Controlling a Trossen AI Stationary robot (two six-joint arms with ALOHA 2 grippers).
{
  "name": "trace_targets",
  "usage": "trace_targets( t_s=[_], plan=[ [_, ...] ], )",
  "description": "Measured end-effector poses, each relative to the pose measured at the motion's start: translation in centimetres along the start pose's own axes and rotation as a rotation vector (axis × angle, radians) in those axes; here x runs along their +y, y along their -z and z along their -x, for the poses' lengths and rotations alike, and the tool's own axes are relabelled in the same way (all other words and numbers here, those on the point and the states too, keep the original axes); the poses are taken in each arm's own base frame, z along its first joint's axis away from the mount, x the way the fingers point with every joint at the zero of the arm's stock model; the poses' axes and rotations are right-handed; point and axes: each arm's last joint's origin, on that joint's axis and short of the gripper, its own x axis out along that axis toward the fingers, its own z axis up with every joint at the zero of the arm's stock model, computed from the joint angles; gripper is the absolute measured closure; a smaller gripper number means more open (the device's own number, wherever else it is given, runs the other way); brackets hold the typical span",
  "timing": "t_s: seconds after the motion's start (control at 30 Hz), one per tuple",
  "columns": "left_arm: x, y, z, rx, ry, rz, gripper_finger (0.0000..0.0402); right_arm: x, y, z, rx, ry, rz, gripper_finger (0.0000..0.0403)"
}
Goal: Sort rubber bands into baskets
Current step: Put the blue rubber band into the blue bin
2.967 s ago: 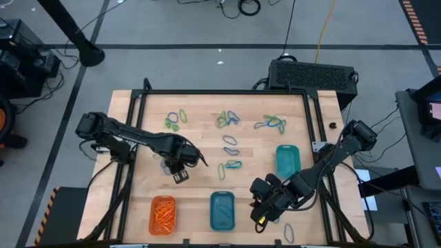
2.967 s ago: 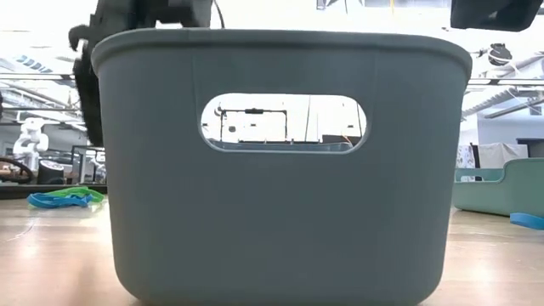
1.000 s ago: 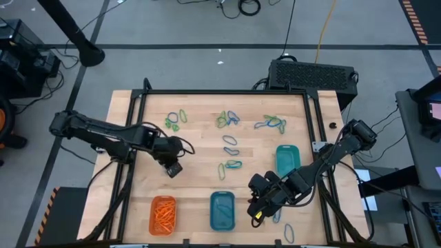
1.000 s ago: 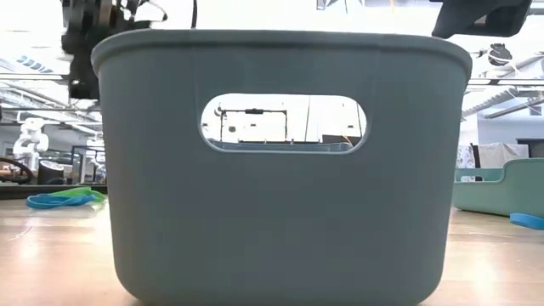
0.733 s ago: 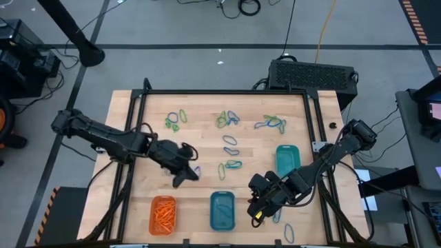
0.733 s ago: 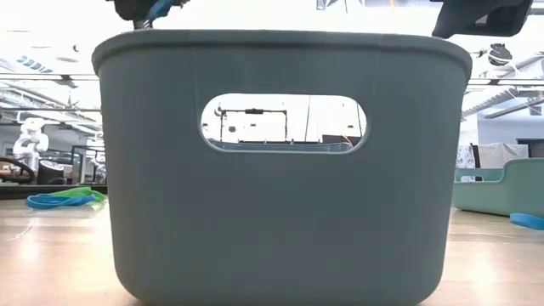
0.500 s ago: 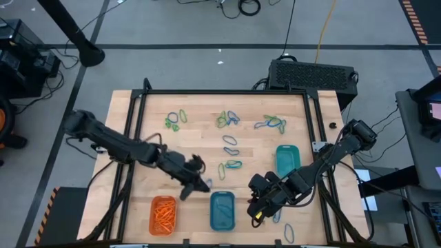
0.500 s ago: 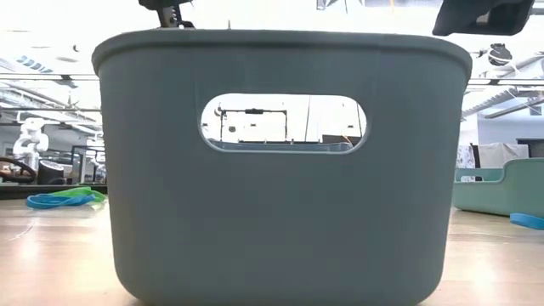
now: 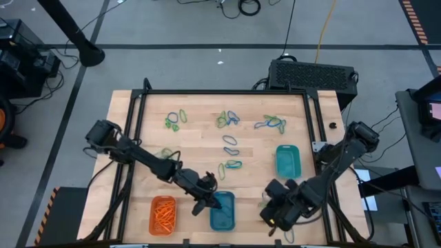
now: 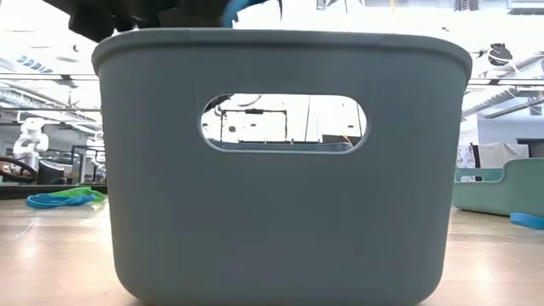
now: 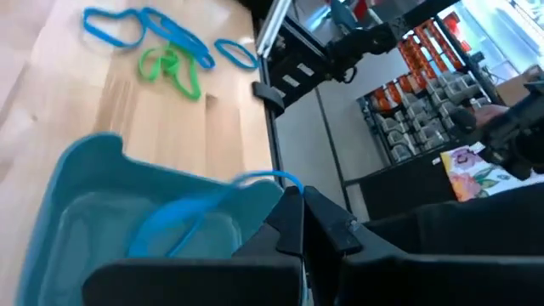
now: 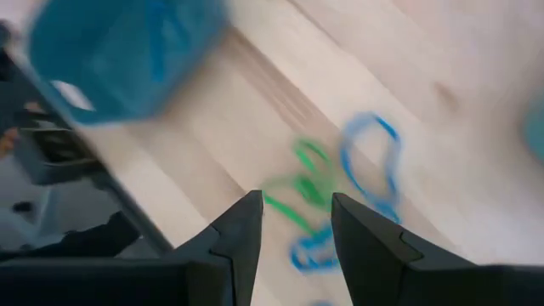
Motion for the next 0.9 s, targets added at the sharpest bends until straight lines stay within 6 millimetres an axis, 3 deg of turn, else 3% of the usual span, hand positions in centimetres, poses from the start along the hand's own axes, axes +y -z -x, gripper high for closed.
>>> trace_targets(
  t_s=[0.13, 0.33, 0.6, 0.9],
  plan=[
    [-0.1, -0.1, -1.2, 0.004, 0.004, 0.008, 0.0401, -1.3, 1.4, -0.3, 0.069, 0.097, -0.089, 0.0269],
    [0.0, -0.3, -2.9, 0.075, -0.047, 0.025, 0.0401, -3.1, 3.1, -2.5, 0.118, 0.158, -0.143, 0.0269],
    [0.1, -0.6, -3.3, 0.095, -0.05, 0.032, 0.037, -4.9, 3.1, -5.1, 0.103, 0.184, -0.194, 0.0268],
    [0.6, 0.0, -3.2, 0.153, -0.105, 0.089, 0.0359, -5.4, 3.1, -5.9, 0.067, 0.171, -0.244, 0.0268]
  ],
)
